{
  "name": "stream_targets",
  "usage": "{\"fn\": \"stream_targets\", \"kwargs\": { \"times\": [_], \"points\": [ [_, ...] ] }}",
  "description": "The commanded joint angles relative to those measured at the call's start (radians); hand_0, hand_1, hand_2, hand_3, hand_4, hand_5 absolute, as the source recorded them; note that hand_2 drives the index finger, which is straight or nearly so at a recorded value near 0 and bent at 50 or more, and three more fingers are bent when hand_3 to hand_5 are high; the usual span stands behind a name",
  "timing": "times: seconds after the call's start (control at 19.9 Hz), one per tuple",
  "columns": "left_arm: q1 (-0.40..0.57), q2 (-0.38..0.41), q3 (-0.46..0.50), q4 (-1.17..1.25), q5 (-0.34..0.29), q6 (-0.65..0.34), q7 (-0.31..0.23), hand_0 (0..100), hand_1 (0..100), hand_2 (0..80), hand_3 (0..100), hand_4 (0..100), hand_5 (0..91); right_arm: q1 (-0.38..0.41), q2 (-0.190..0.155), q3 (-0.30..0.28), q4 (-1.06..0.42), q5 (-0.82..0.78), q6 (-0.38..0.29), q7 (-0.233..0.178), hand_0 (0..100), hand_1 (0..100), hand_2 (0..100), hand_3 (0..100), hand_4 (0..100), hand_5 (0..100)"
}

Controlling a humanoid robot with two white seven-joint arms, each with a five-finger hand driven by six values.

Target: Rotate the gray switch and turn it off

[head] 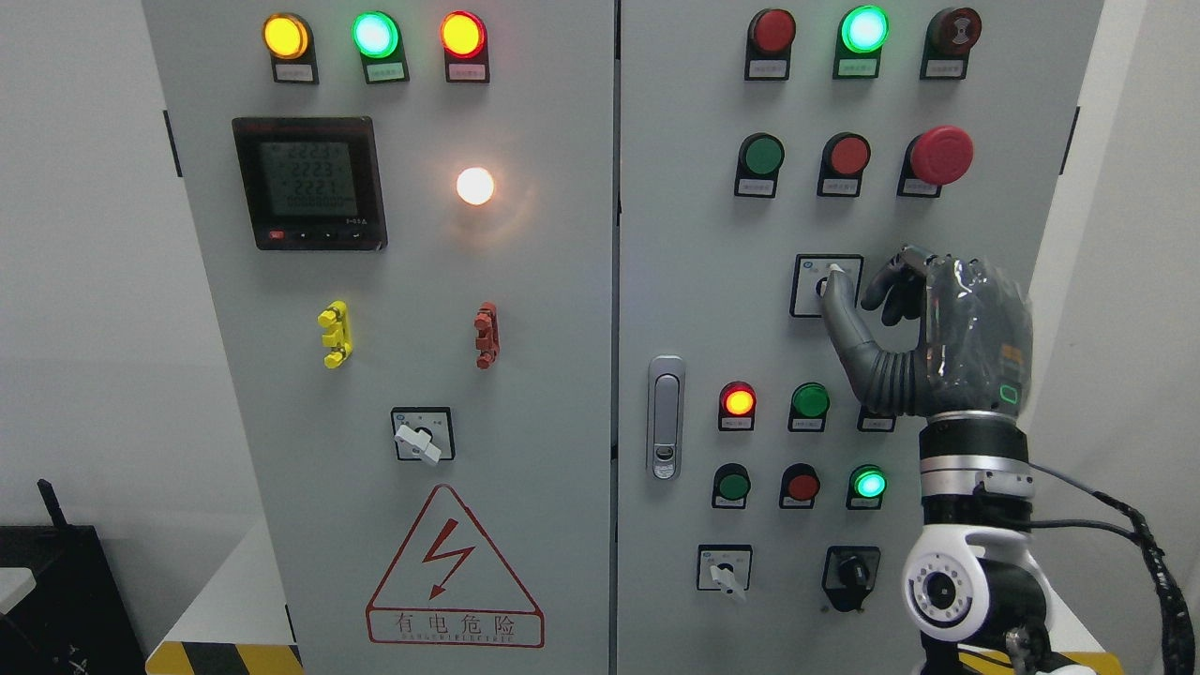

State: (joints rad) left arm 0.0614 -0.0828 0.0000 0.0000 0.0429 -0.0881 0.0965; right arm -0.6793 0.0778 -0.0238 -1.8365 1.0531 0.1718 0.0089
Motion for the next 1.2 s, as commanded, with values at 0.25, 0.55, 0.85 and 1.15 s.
{"fn": "stream_targets", "kwargs": {
  "times": [0.25,0.55,0.85,1.15],
  "points": [
    [0.0,0.0,-0.002,0.014,0.0,0.001,-0.003,12,39,0.0,0,0,0.0,0.092,0.014,-0.128,-0.152,-0.053,-0.231,-0.029,50,32,58,93,86,95],
    [0.0,0.0,-0.002,0.014,0.0,0.001,-0.003,12,39,0.0,0,0,0.0,0.158,0.011,-0.189,-0.155,-0.163,-0.388,-0.017,47,31,53,68,55,53],
    [0.0,0.0,-0.002,0.014,0.0,0.001,-0.003,12,39,0.0,0,0,0.0,0.221,0.011,-0.243,-0.156,-0.166,-0.511,-0.013,35,30,21,11,0,0],
    [0.0,0.0,-0.002,0.015,0.0,0.001,-0.004,12,39,0.0,0,0,0.0,0.228,0.011,-0.246,-0.156,-0.177,-0.52,-0.013,29,28,10,4,0,0]
  ]
}}
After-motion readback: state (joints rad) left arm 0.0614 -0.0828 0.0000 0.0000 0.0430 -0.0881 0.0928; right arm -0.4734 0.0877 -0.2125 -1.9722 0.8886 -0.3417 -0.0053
